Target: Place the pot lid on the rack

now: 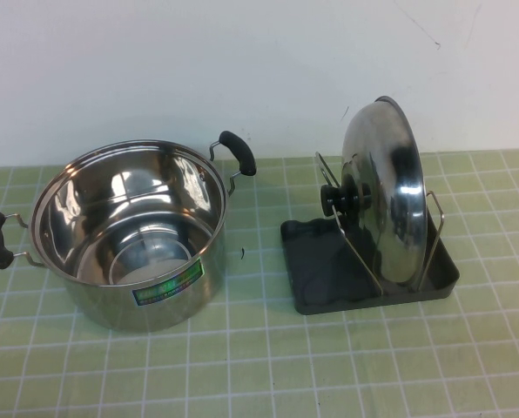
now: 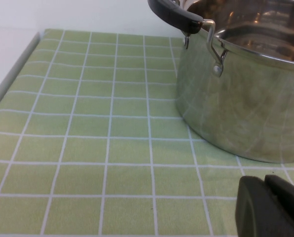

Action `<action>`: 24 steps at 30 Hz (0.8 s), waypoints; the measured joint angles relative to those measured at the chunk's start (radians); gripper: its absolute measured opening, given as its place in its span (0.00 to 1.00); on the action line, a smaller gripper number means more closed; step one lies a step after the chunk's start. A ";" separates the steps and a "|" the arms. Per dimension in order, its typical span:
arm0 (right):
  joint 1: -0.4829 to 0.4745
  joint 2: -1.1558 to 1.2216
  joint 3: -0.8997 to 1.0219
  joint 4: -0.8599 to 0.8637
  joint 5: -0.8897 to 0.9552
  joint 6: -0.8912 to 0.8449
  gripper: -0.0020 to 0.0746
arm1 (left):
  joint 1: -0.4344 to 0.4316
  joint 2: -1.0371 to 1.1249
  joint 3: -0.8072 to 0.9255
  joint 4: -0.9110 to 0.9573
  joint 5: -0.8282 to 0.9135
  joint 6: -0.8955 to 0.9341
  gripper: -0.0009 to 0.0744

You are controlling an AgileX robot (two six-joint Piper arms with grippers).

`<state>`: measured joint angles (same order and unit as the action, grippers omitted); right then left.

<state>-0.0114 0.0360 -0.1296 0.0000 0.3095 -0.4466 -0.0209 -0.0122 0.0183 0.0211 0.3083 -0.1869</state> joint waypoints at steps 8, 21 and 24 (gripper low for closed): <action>-0.002 -0.047 0.158 -0.012 -0.013 0.071 0.02 | 0.000 -0.002 0.000 0.000 0.000 0.000 0.01; -0.002 -0.048 0.158 -0.018 0.018 0.199 0.02 | 0.000 -0.002 0.000 0.000 0.002 0.000 0.01; -0.015 -0.048 0.158 -0.018 0.019 0.271 0.02 | 0.000 -0.002 0.000 0.000 0.002 0.000 0.01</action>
<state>-0.0267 -0.0118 0.0280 -0.0178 0.3289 -0.1752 -0.0209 -0.0139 0.0183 0.0211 0.3099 -0.1869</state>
